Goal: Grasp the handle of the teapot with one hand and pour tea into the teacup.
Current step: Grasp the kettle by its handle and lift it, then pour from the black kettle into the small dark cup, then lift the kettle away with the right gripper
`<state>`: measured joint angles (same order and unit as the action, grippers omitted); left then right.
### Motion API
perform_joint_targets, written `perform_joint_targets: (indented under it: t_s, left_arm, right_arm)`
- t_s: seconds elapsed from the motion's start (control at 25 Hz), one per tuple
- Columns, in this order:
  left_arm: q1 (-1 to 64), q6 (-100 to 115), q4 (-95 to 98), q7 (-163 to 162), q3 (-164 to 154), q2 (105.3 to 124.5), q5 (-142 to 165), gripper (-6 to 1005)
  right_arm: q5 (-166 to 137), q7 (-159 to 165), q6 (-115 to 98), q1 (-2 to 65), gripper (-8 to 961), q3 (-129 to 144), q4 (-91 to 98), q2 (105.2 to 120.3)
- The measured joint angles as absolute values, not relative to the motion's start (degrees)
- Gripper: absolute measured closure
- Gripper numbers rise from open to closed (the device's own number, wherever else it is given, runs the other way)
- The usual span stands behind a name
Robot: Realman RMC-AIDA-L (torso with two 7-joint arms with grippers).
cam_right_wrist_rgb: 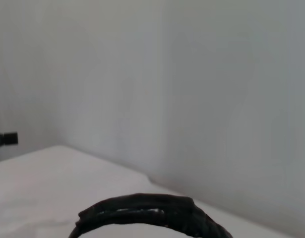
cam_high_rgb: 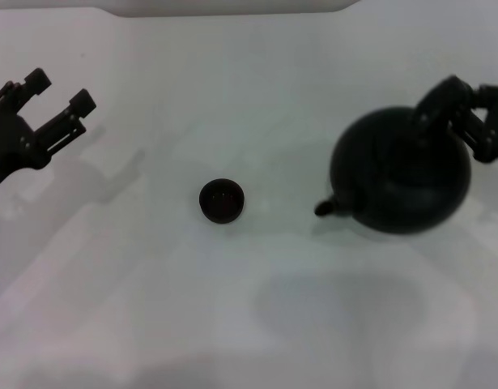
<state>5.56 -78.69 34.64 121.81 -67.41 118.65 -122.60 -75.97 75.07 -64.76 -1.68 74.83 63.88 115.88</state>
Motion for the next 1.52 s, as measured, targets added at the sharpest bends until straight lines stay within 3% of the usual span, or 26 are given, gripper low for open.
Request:
perform_joint_targets:
  t_s: [1.52]
  left_arm:
    - [5.38,-78.33,19.07,133.07,-58.63,118.48,-122.88,138]
  right_arm:
    - [-69.59,49.99,-13.45,6.18,832,112.50,76.17,115.54]
